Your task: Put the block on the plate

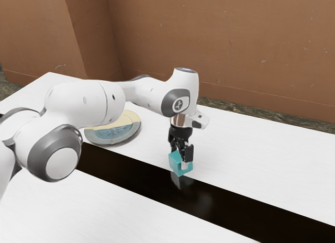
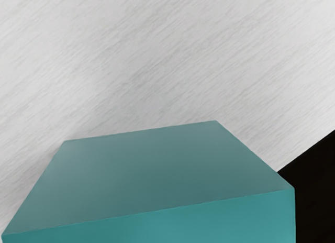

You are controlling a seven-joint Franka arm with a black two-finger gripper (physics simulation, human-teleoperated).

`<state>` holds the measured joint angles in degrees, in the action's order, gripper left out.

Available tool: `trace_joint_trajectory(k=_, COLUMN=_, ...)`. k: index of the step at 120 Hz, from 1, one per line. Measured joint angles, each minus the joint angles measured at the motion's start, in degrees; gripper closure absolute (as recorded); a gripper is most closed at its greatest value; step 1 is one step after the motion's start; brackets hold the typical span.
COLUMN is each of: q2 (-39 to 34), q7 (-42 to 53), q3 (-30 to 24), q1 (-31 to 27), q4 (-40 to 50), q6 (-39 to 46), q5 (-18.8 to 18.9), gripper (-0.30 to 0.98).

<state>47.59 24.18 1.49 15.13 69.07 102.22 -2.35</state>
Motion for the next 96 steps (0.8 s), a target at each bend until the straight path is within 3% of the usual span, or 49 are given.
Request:
trace_joint_trajectory(k=42, q2=1.18, q7=1.09, q3=0.08, q1=0.05, q4=-0.94, q6=-0.02, q5=-0.47, gripper=0.23)
trace_joint_trajectory(k=78, q2=0.42, q7=1.59, q3=0.55, q1=0.11, q4=-1.92, q6=-1.11, q5=-0.32, gripper=0.28)
trace_joint_trajectory(k=96, q2=-3.74, q7=1.73, q3=0.63, q1=0.15, q4=-1.55, q6=-1.72, q5=-0.05, gripper=0.29)
